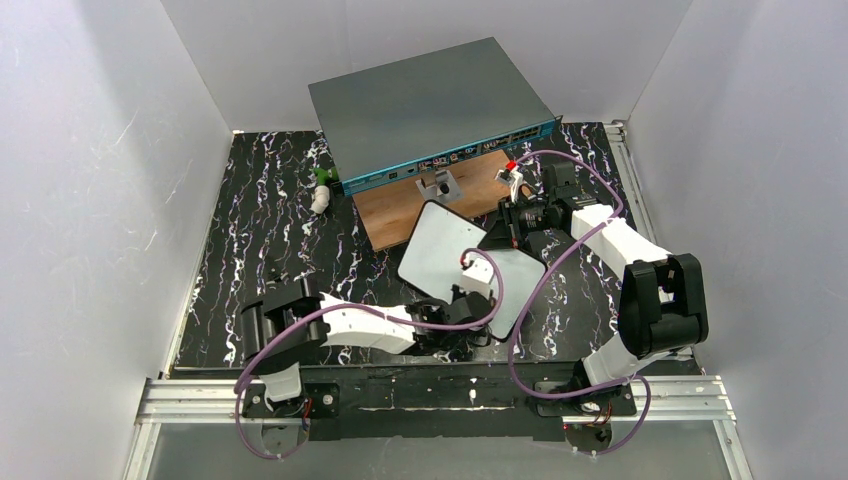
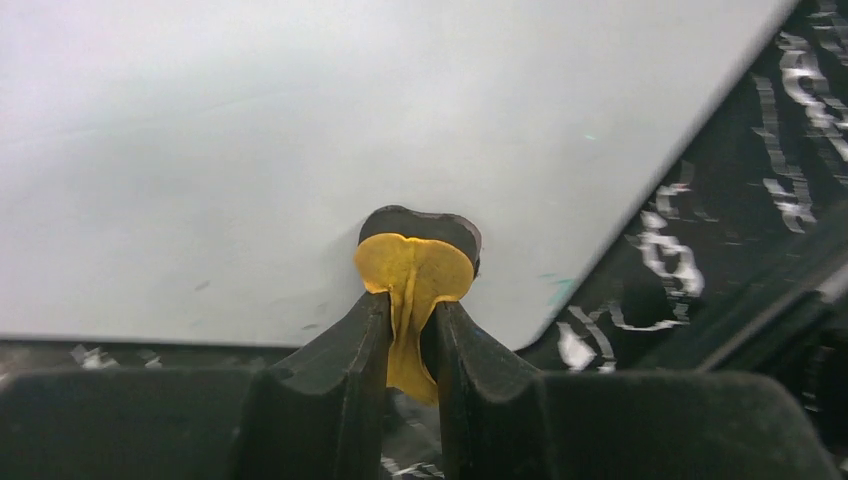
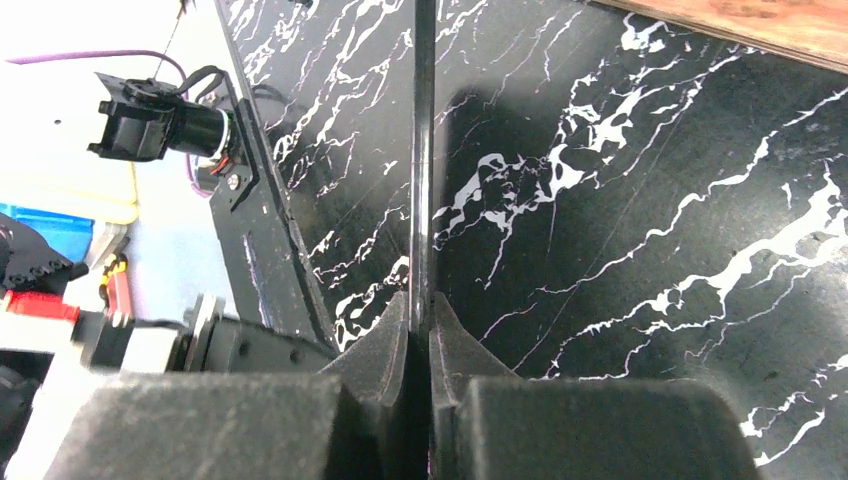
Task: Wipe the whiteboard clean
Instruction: Erase the whiteboard at the center of the board.
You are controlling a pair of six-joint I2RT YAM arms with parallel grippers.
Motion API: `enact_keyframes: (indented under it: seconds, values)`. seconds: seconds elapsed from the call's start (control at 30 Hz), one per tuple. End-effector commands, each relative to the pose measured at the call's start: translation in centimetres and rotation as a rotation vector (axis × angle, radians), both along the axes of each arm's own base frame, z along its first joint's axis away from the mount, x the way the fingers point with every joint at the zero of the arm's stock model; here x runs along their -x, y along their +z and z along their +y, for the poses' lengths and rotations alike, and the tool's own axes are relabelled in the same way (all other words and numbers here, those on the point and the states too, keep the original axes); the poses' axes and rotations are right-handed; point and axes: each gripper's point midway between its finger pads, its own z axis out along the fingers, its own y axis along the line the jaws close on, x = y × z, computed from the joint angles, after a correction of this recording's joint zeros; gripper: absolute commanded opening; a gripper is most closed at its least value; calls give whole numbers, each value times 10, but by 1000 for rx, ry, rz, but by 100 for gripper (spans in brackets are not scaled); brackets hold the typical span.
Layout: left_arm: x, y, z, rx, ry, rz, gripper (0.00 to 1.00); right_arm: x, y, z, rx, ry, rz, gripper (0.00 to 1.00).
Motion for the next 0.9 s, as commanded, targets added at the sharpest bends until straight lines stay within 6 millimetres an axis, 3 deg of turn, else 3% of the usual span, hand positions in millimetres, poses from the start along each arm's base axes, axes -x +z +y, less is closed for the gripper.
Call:
enact_keyframes:
  seconds: [0.0, 0.17, 0.3, 0.6, 0.87]
  values:
    - [-48, -48, 110, -317, 271, -54, 0, 36, 9, 8, -53, 64, 163, 1]
    - [-52, -52, 135, -326, 318, -39, 0, 36, 9, 8, -53, 65, 162, 1]
    - [-54, -46, 132, -299, 292, -48, 0, 36, 8, 8, -54, 65, 165, 1]
    - [-44, -31, 57, -93, 42, -33, 0, 36, 7, 8, -51, 64, 166, 1]
    - [-15, -18, -7, 63, -105, -24, 0, 36, 8, 8, -53, 65, 165, 1]
